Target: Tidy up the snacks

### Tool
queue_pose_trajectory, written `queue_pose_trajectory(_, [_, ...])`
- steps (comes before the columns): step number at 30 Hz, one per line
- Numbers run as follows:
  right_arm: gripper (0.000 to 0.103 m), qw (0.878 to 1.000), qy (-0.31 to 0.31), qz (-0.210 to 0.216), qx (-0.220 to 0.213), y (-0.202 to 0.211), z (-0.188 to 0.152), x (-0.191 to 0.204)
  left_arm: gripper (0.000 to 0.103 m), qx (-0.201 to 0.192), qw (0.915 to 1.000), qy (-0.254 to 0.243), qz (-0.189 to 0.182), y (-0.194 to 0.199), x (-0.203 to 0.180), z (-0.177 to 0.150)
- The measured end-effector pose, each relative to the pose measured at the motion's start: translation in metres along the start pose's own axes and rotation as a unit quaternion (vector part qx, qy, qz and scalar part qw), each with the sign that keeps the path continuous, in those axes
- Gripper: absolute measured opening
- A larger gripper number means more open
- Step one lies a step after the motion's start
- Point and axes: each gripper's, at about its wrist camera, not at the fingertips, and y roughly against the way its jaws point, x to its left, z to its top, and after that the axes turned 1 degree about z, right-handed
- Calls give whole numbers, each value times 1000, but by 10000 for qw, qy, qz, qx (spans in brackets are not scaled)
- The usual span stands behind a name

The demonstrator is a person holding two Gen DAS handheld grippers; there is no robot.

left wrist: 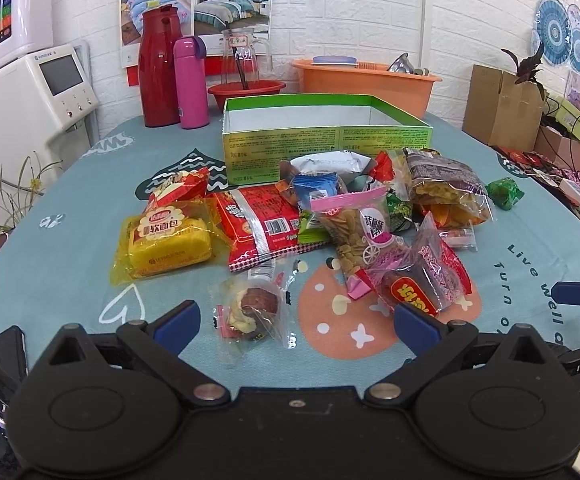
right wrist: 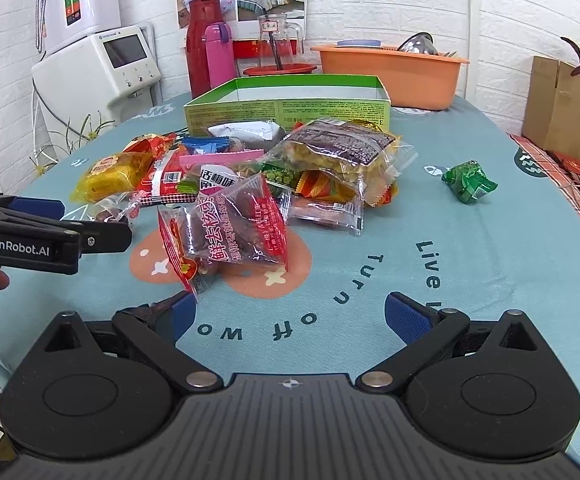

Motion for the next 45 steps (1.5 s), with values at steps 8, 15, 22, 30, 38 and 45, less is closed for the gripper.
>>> queue_pose_trajectory(8, [103,10000,6,82,-11,-3,1,2,103,25,10000,16,25,-2,2,0])
queue_pose_trajectory(15, [103,9999,38,129,-12,-6,1,4,103,41,10000,11,18,-4,2,0])
queue_pose_trajectory(22, [103,9978,-8,523,-415,-5,-3,1,103,-178,9980,120,-594,7,10,8])
queue_pose_trajectory(30, [103,9945,354,968,-198,-25,1,18,99,106,9808,-57,-1946,-10,-8,32])
queue_pose_trajectory(38, [103,9963,291,804,-61,-50,14,18,65,573,9769,-186,-2050,-48,-20,39])
queue_pose_trajectory(45, [103,9984,229,468,-223,-49,13,11,55,609,9735,80,-2201,-51,-11,36])
